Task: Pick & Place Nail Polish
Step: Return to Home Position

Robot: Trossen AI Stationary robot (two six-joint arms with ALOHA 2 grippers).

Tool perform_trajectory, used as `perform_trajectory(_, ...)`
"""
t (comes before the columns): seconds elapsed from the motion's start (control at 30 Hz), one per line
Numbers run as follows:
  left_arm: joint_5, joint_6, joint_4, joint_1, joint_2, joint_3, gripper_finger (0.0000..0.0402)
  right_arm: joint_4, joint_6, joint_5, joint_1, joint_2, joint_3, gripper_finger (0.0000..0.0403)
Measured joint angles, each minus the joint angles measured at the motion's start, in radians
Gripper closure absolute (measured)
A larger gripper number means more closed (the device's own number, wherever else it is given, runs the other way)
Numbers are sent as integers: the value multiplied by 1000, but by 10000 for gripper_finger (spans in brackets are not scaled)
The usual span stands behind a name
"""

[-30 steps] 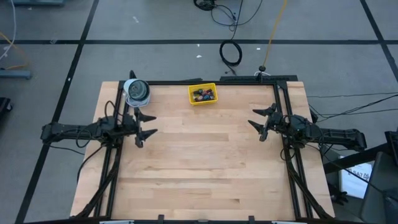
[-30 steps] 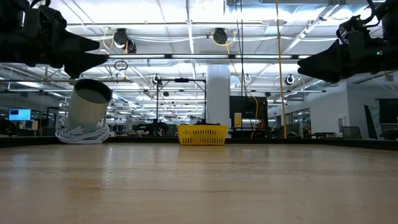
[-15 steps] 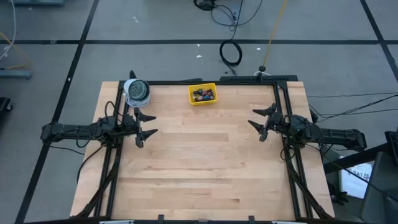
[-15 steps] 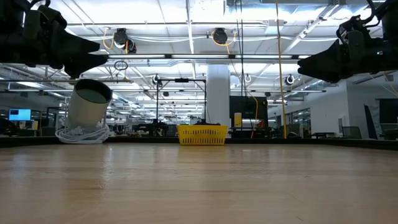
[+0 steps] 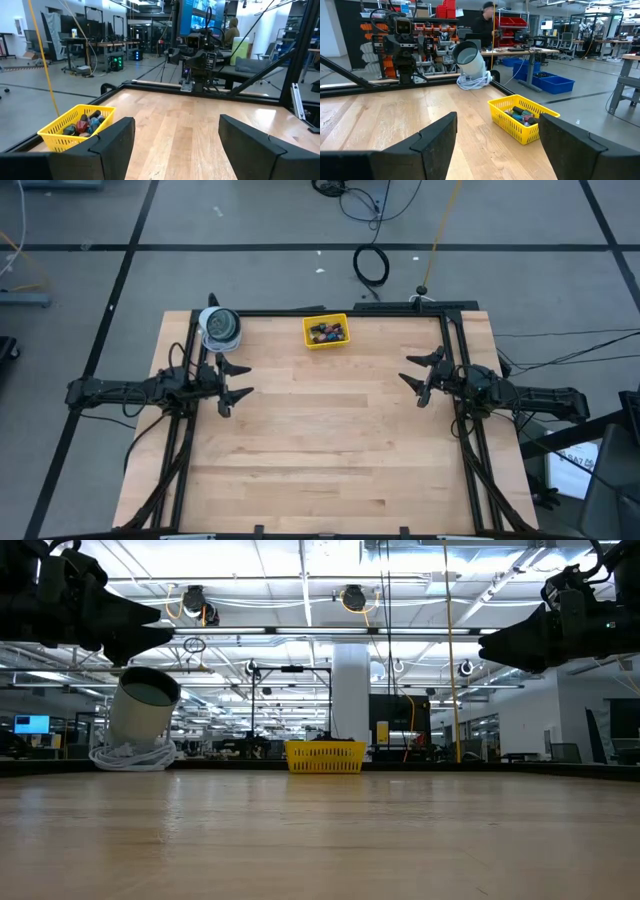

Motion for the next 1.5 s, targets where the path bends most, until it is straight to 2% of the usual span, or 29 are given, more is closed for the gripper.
perform_trajectory(0.87, 0, 0, 0, 0, 0, 1, 128, 0, 0, 0, 0, 0, 0, 135)
perform_trajectory(1.5, 0, 1, 0, 0, 0, 1, 116, 0, 0, 0, 0, 0, 0, 135)
